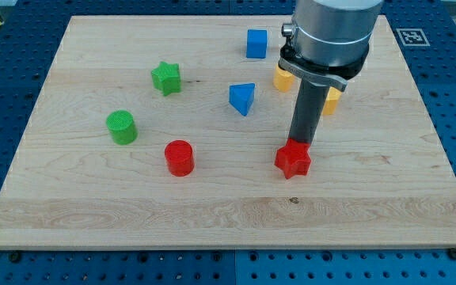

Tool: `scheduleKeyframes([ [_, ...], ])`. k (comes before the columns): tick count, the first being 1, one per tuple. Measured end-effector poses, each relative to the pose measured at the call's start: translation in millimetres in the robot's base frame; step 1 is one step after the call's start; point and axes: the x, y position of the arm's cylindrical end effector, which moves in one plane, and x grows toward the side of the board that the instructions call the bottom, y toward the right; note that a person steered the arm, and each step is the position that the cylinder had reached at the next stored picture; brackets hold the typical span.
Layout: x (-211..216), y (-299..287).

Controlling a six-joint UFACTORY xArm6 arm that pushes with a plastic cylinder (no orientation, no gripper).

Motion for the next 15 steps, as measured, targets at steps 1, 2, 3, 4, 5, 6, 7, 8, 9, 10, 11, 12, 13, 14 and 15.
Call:
scheduleKeyframes([
  [1,8,-4],
  [2,9,-15],
  [3,8,-54],
  [4,8,-92],
  [5,5,-131],
  [6,-1,-164],
  [7,-1,-196],
  [8,-1,-231],
  [9,10,-232],
  [10,17,-219],
  [11,19,-201],
  [12,26,-195],
  [13,43,-195],
  [14,50,-190],
  [15,50,-173],
])
